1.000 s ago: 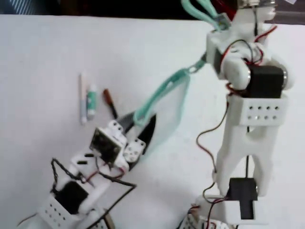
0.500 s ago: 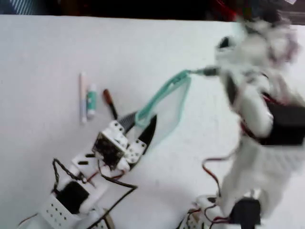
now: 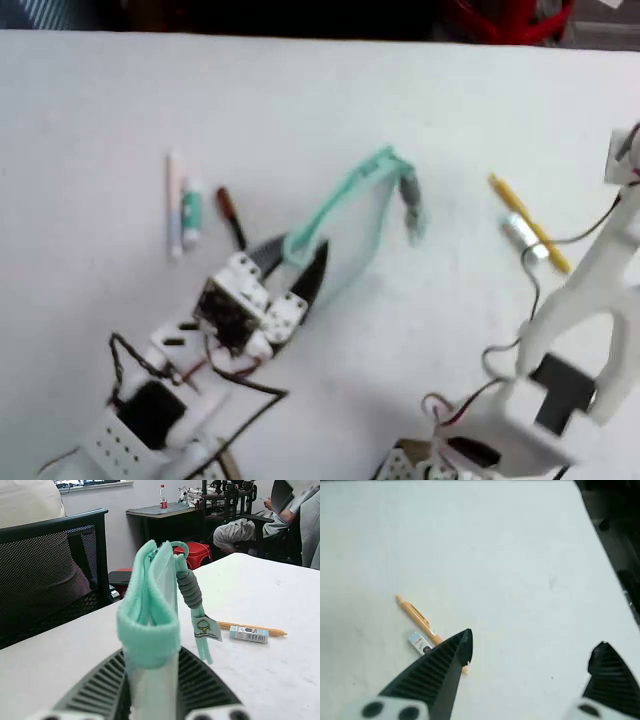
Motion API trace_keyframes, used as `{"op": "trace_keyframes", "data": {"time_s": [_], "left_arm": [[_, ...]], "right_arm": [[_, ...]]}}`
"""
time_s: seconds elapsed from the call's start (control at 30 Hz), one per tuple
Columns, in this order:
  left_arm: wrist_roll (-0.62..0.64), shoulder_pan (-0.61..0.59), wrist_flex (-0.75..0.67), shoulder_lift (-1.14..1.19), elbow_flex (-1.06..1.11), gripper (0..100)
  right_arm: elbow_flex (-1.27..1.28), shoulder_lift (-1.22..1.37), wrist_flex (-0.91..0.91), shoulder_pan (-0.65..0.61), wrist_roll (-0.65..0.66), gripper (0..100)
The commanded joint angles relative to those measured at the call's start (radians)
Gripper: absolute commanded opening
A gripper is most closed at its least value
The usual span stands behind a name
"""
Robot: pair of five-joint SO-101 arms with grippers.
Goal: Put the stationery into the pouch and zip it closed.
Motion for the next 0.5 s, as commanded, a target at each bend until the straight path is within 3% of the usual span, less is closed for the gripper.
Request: {"op": "trace_keyframes", "data": {"time_s": [0.0,0.1,0.23,0.37,0.47], "left_arm": [[-0.015,-0.025,-0.014,-0.008,-0.005,3],[-0.011,-0.056,-0.014,-0.008,-0.008,3],[-0.009,-0.07,-0.012,-0.008,-0.009,3],[-0.009,-0.062,0.034,-0.013,-0.012,5],[0.009,-0.062,0.081,-0.015,-0.014,19]], "right_arm": [[0.023,0.114,-0.033,0.007,0.15,32.4],[0.029,0.226,-0.033,-0.019,0.293,19.7],[0.025,0.349,-0.084,-0.031,0.305,5.7],[0.026,0.458,-0.12,-0.035,0.305,10.1],[0.026,0.518,-0.137,-0.053,0.307,14.9]]}}
